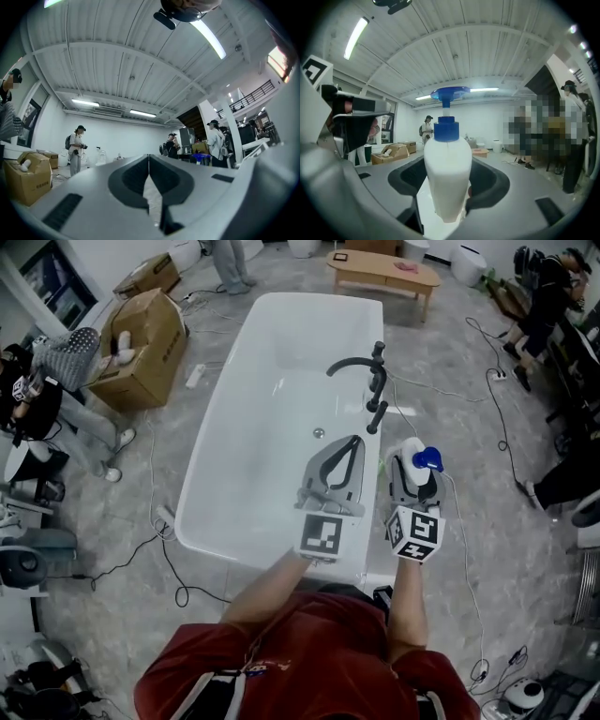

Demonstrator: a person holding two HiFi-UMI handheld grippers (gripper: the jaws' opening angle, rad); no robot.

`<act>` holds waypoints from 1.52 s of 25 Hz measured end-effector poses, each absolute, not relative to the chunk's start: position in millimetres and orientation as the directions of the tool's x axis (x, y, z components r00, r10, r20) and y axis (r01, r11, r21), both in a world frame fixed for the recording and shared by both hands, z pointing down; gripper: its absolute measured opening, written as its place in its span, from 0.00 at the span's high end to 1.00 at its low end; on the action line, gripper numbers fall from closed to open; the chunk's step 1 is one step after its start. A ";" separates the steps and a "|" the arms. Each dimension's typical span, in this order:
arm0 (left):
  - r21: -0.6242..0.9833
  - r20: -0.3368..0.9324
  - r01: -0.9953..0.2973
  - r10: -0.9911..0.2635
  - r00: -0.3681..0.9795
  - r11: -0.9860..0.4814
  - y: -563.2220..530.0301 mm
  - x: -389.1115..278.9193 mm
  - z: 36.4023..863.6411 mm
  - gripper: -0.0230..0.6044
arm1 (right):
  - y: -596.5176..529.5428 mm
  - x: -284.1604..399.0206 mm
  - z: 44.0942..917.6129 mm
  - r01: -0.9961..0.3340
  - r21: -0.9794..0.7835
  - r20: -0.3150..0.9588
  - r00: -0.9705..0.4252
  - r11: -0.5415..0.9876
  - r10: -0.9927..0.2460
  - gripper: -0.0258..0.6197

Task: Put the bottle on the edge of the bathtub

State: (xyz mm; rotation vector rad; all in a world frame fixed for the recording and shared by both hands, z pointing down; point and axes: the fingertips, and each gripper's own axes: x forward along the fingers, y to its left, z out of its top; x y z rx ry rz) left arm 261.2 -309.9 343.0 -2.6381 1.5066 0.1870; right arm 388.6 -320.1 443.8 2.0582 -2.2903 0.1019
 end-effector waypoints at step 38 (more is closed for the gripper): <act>-0.052 -0.108 -0.886 -0.879 0.464 -0.461 -299.1 235.2 403.6 0.94 | -320.2 358.7 706.6 -0.991 -0.025 0.393 -0.130 0.131 -0.910 0.54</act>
